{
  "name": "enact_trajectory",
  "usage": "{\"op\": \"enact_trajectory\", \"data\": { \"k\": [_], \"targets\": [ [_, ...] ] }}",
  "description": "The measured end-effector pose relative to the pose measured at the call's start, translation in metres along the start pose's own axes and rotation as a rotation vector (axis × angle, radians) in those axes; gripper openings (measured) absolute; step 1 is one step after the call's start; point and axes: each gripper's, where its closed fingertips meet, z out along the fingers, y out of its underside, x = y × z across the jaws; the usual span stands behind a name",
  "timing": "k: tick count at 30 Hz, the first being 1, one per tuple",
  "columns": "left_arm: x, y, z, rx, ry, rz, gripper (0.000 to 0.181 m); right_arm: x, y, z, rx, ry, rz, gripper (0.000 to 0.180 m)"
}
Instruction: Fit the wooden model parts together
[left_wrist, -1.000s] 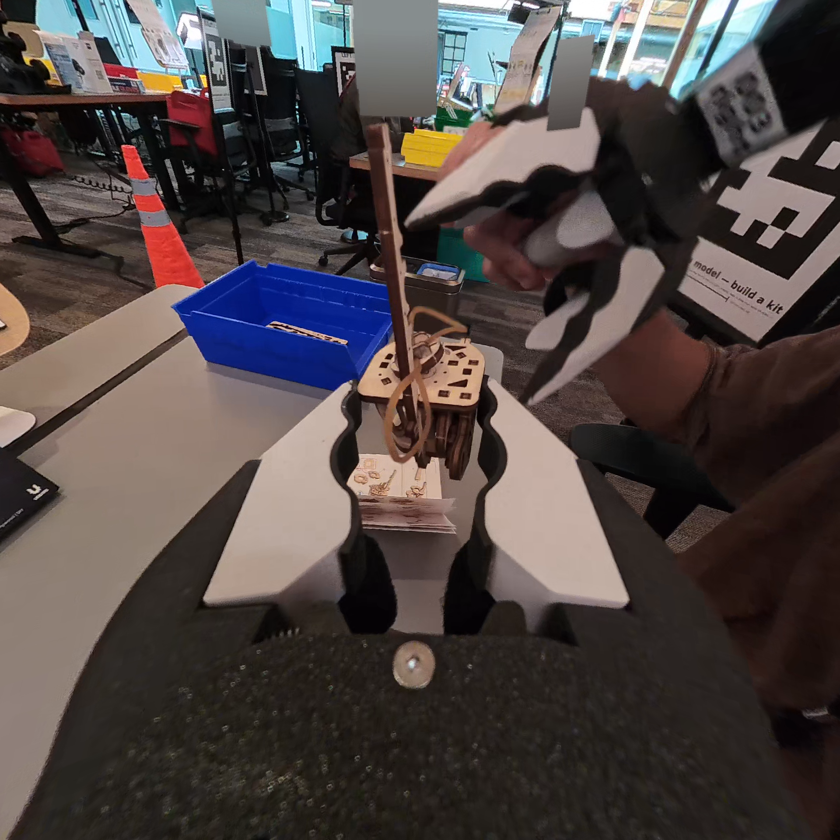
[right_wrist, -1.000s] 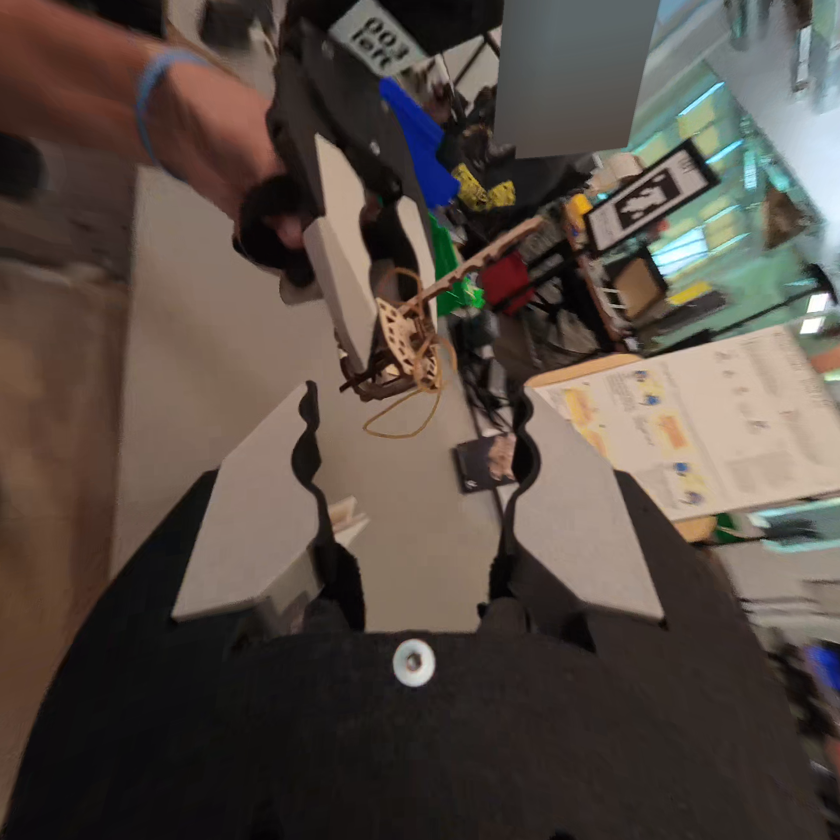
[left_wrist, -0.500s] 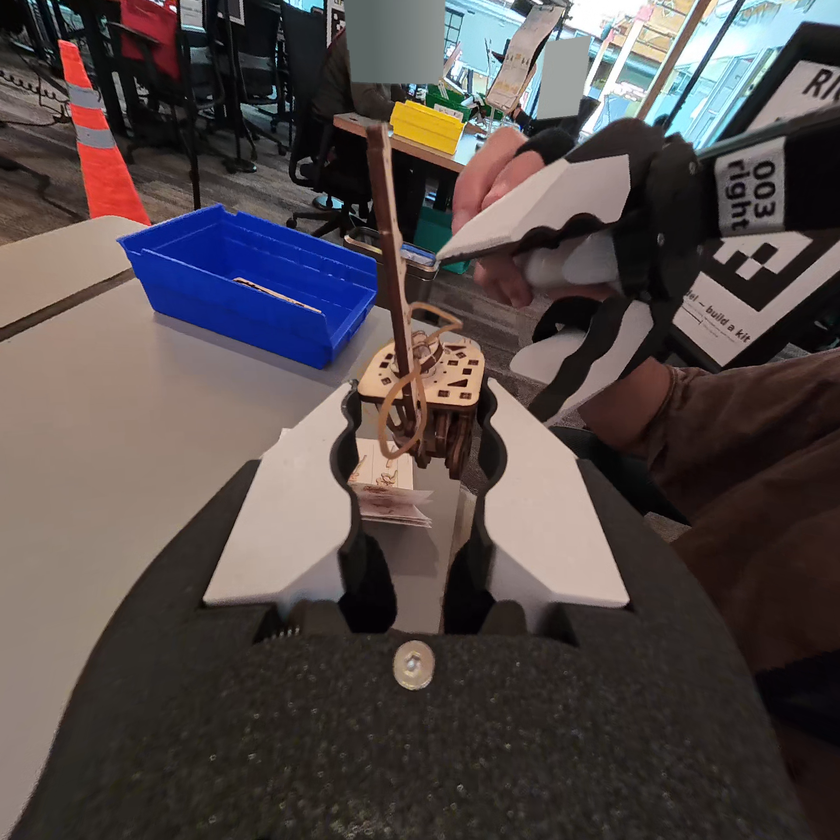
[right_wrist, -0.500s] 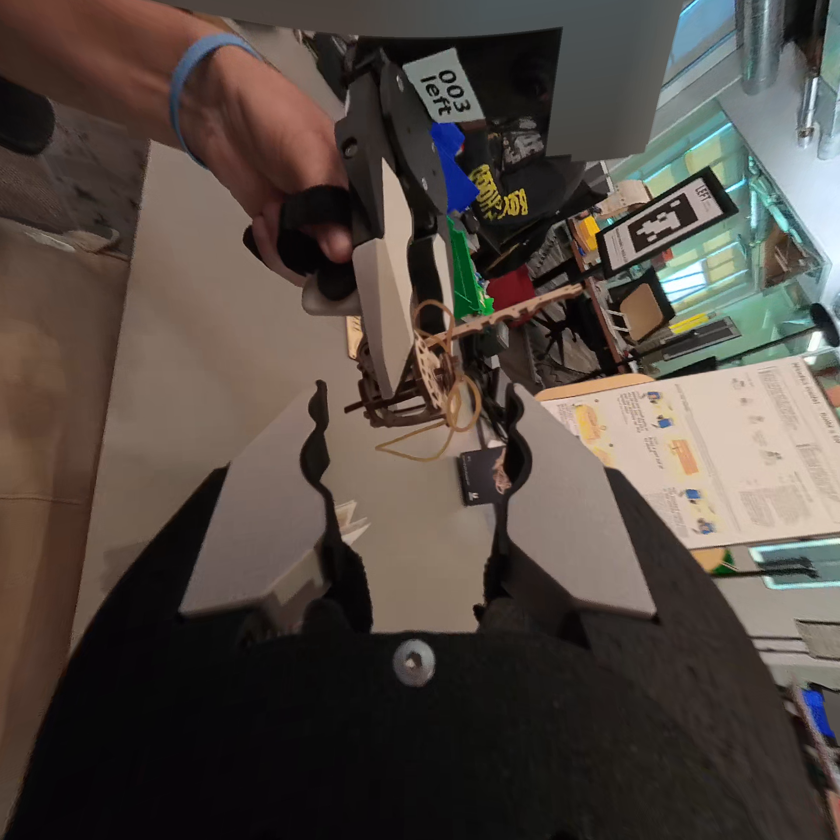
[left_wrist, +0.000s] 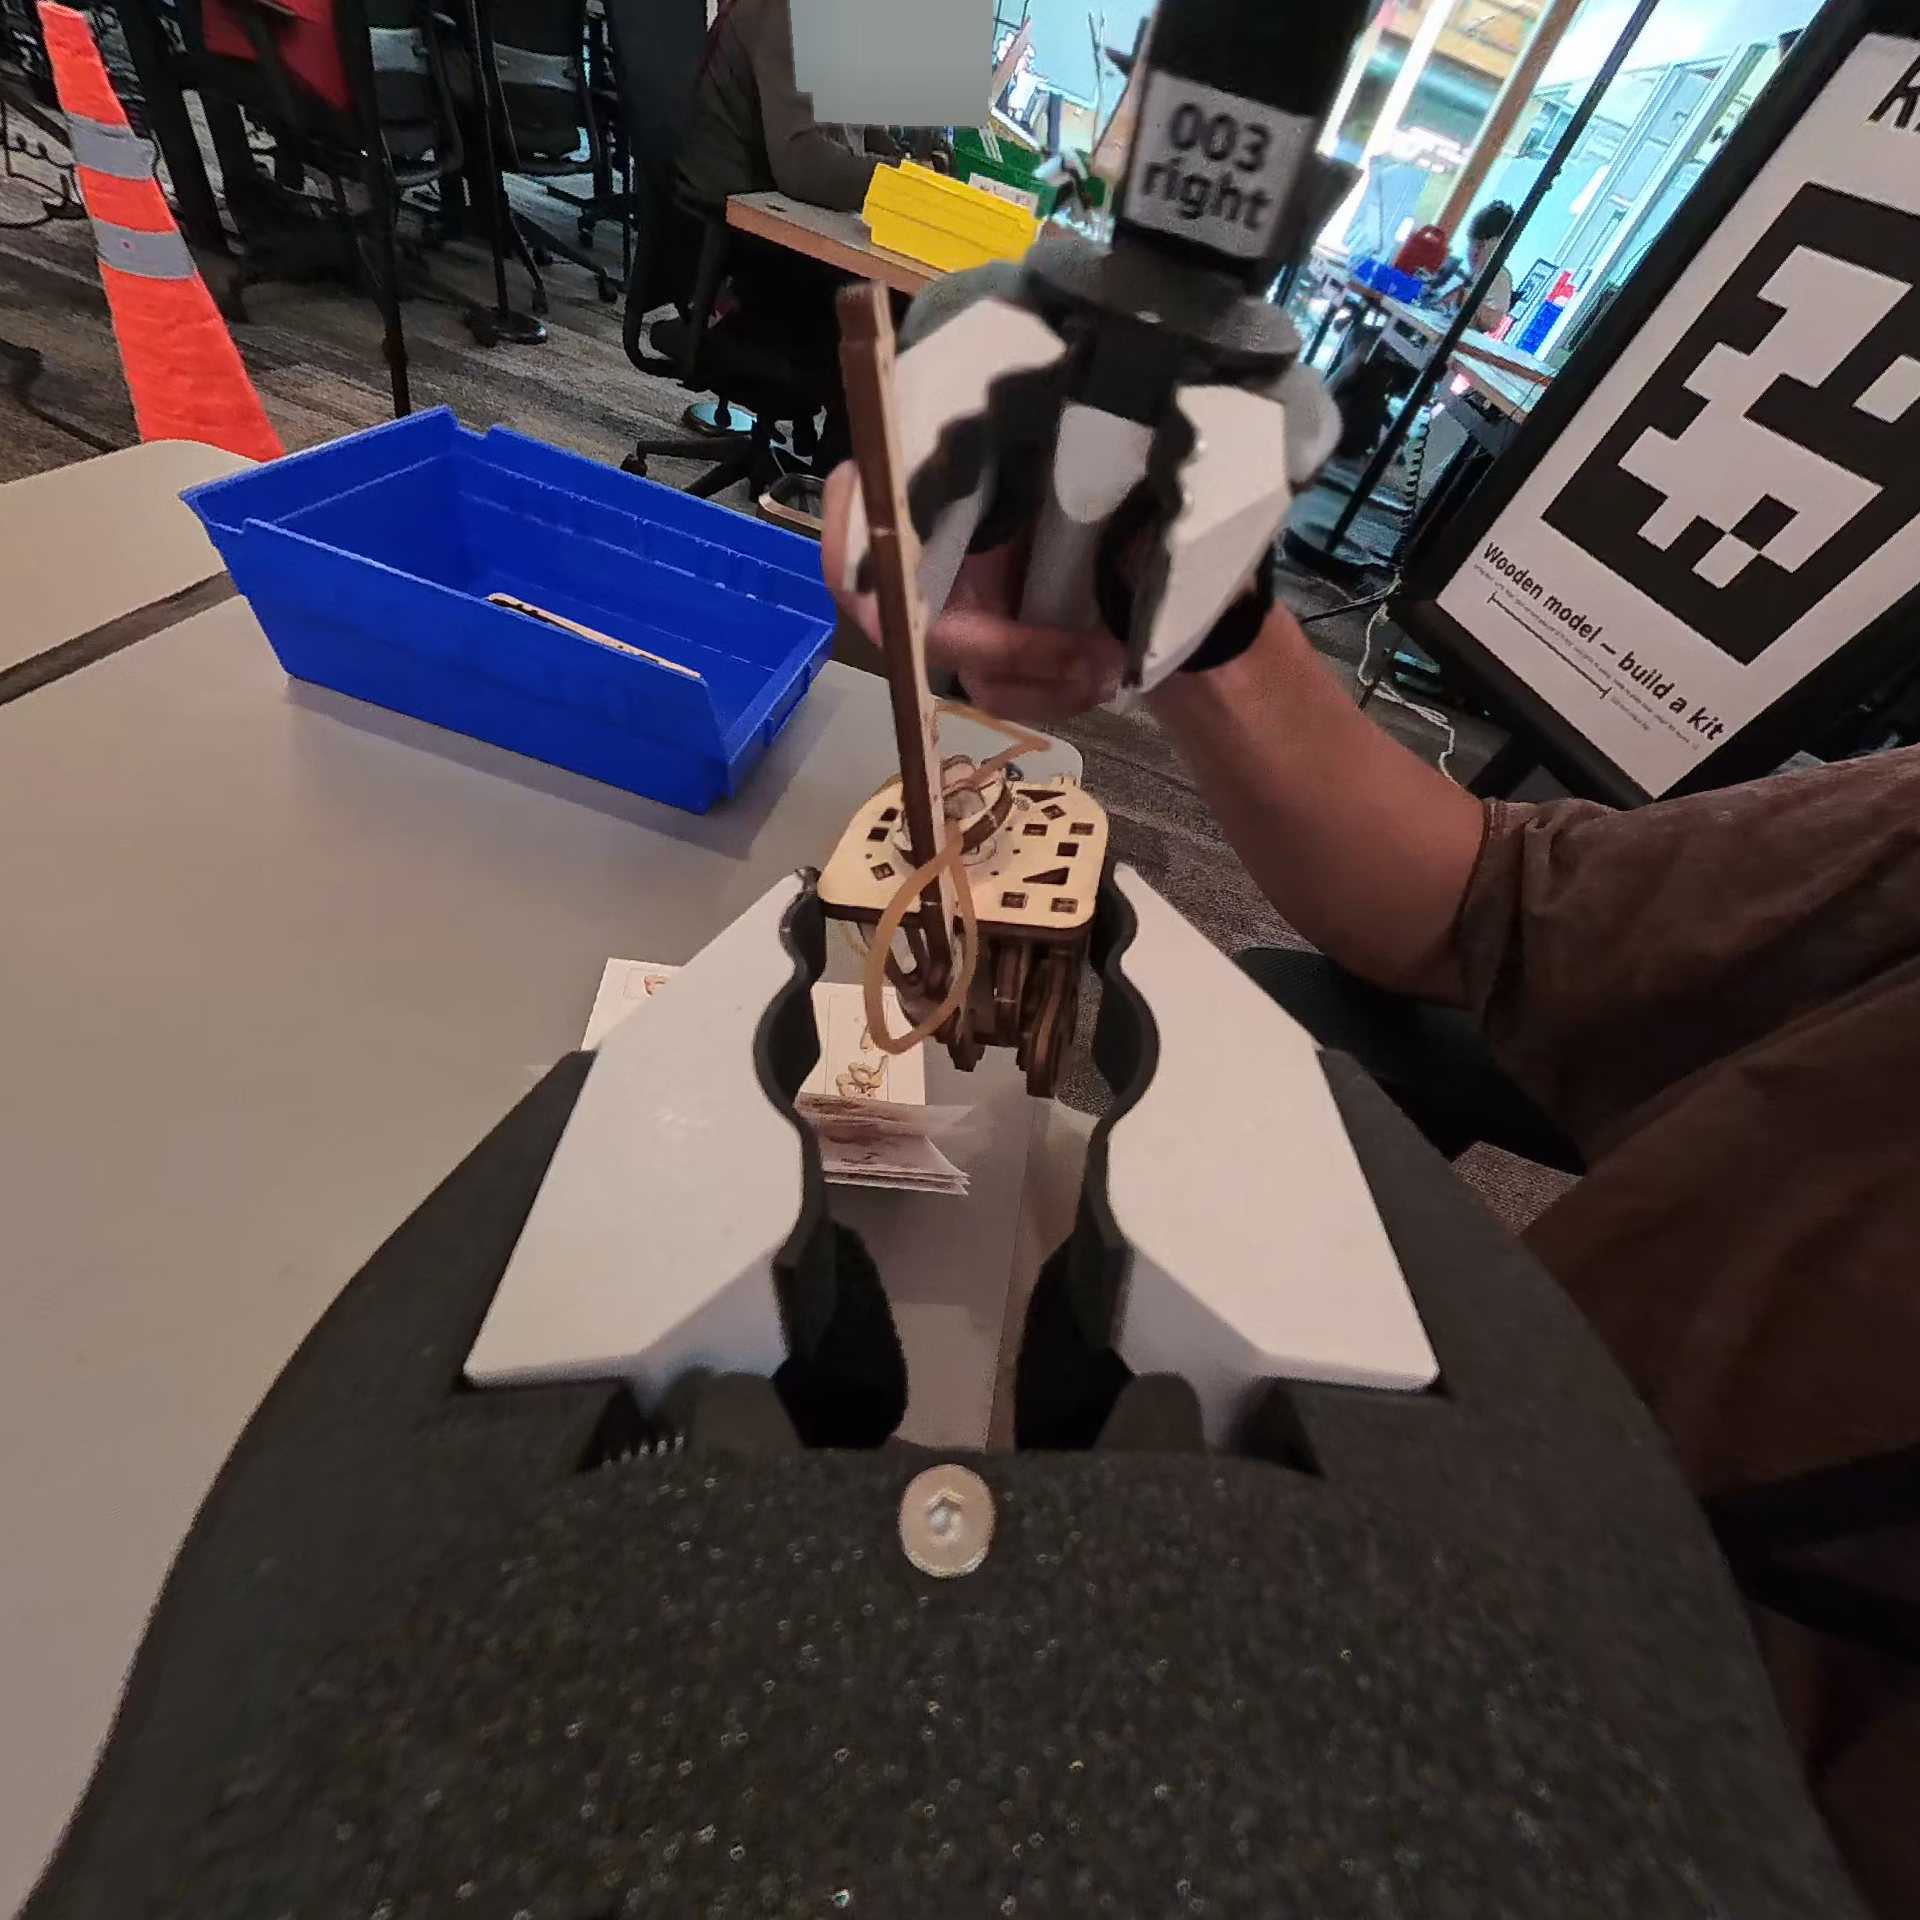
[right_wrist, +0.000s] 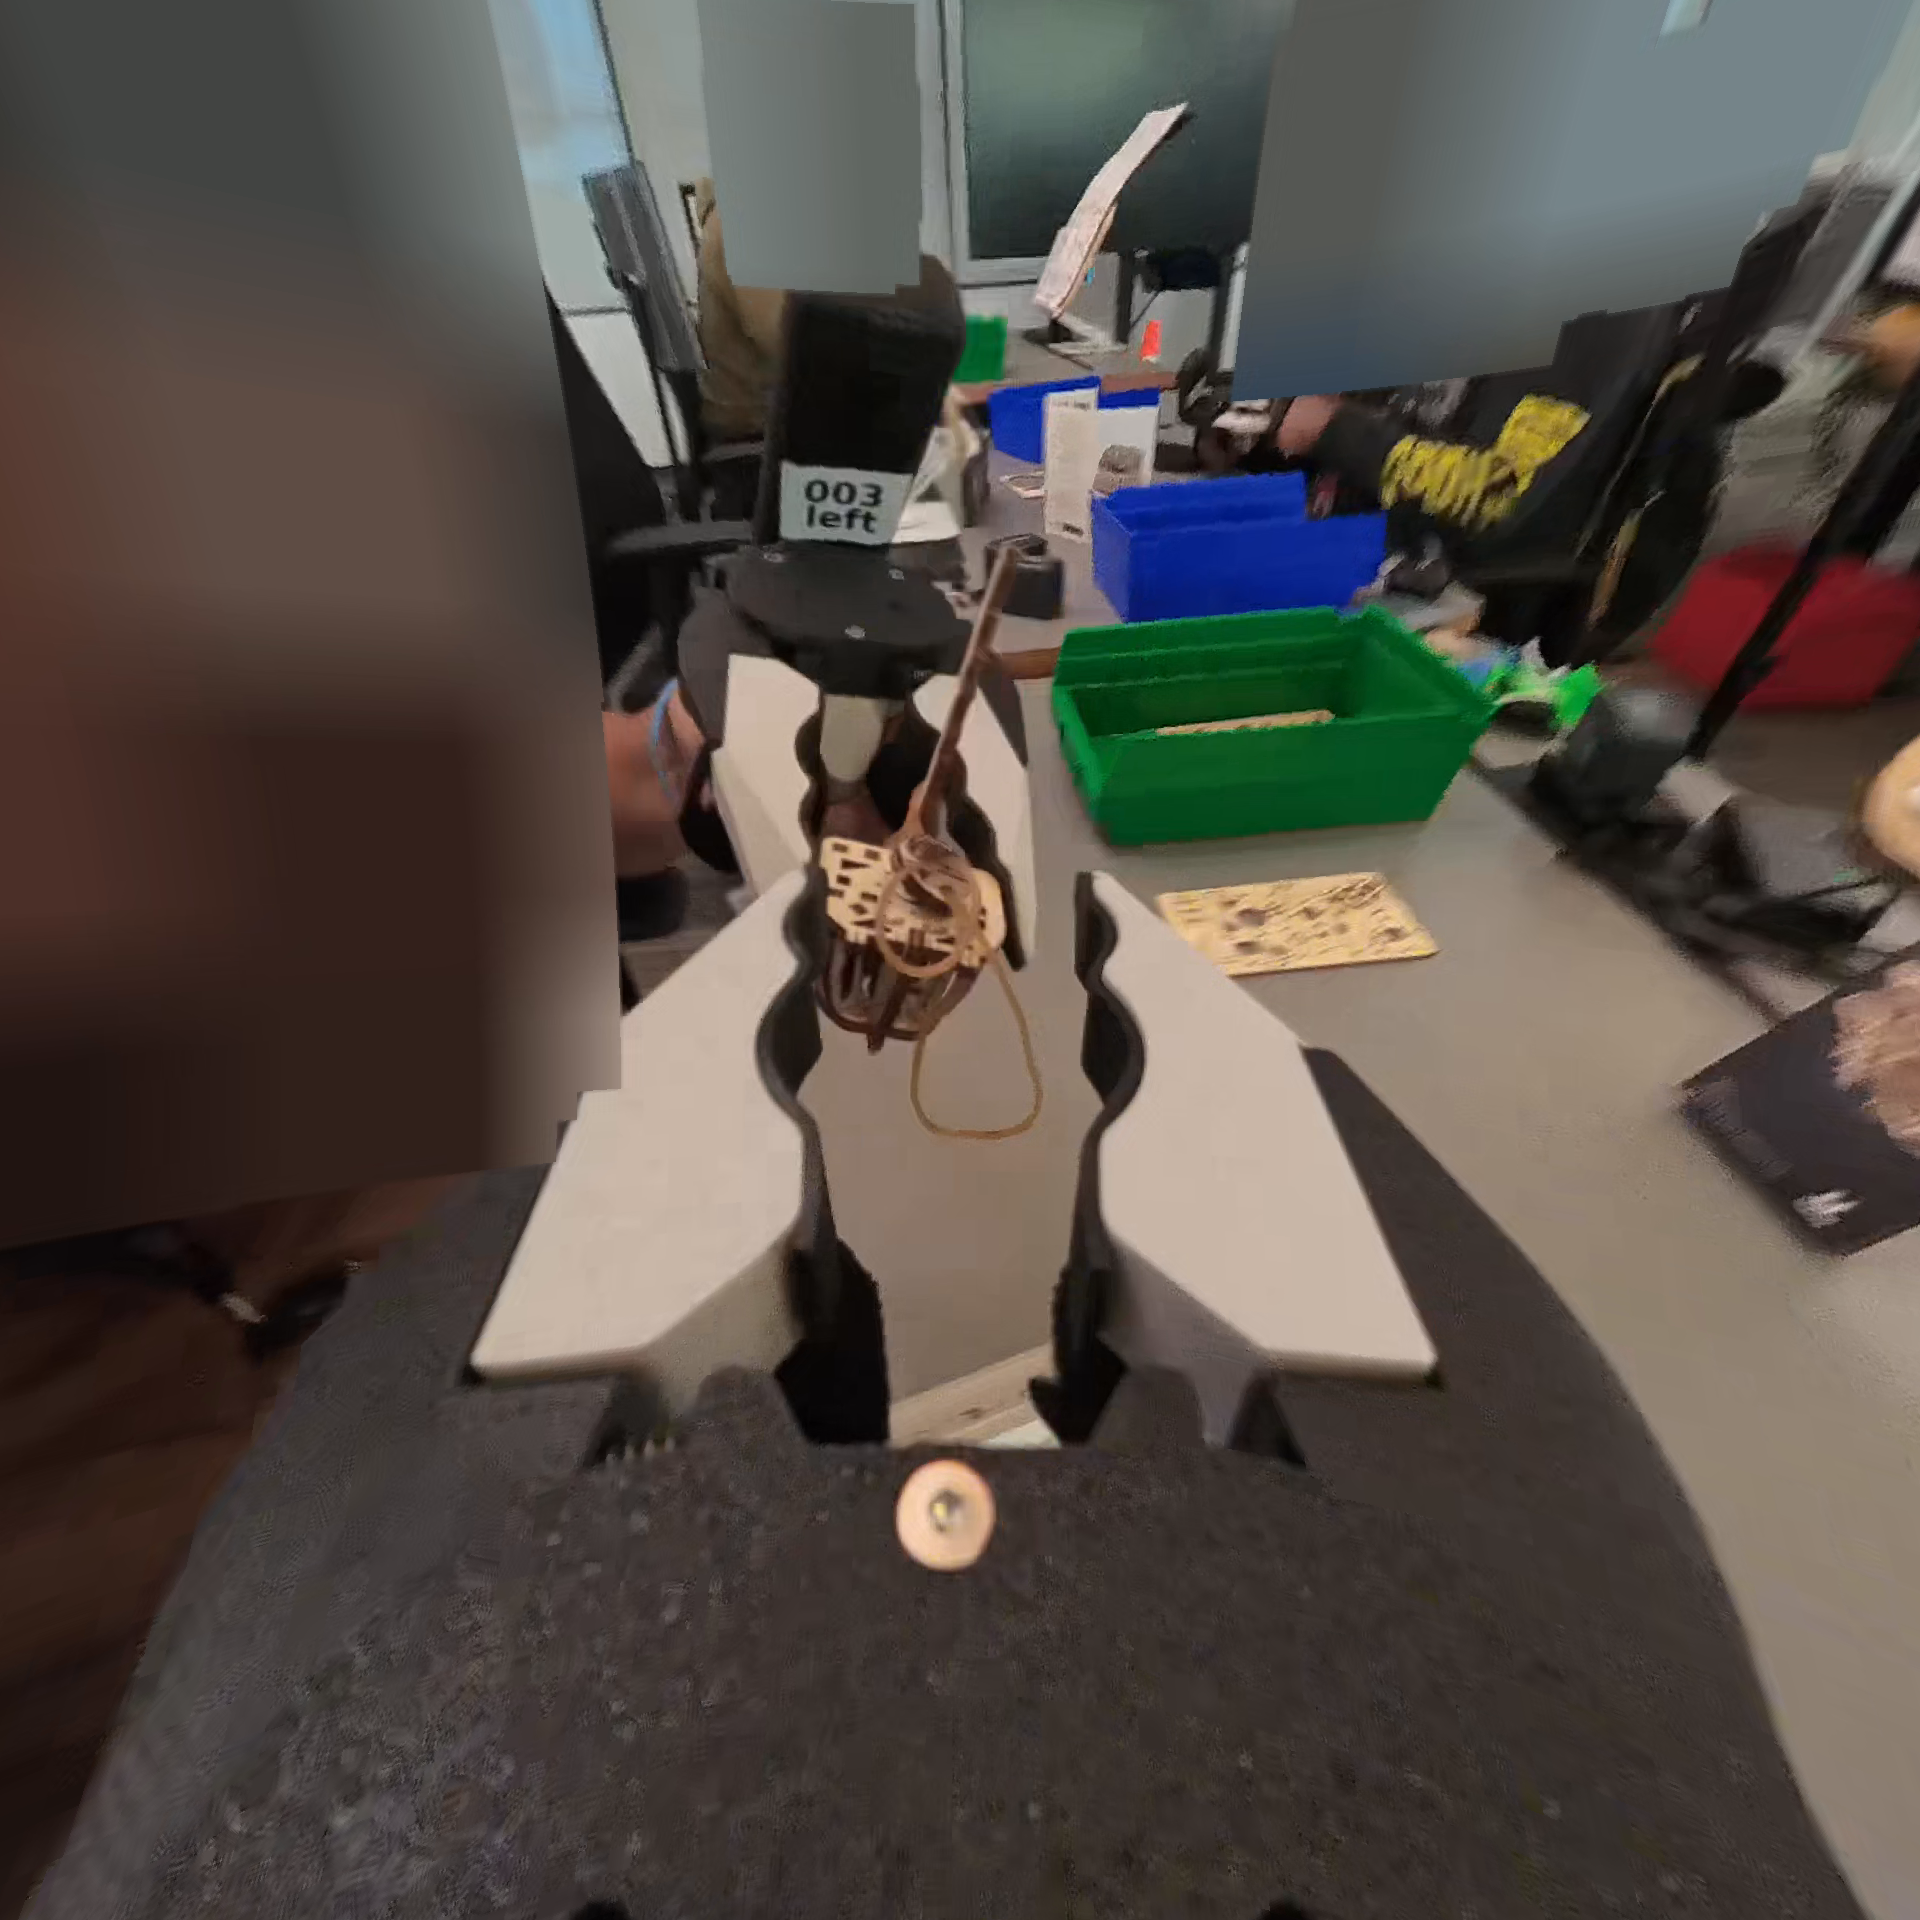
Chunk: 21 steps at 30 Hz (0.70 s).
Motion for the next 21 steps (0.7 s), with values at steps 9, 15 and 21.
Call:
{"op": "enact_trajectory", "data": {
  "k": [9, 15, 21],
  "targets": [
    [0.010, -0.001, -0.001, -0.004, 0.017, 0.016, 0.049, -0.015, 0.004, 0.029, -0.077, -0.167, 0.200, 0.035],
    [0.010, -0.004, -0.006, 0.000, -0.004, 0.047, 0.049, -0.010, -0.002, 0.026, -0.056, -0.190, 0.260, 0.031],
    [0.008, -0.003, -0.007, -0.005, -0.015, 0.055, 0.049, -0.013, 0.008, 0.029, -0.096, -0.217, 0.265, 0.023]
  ]
}}
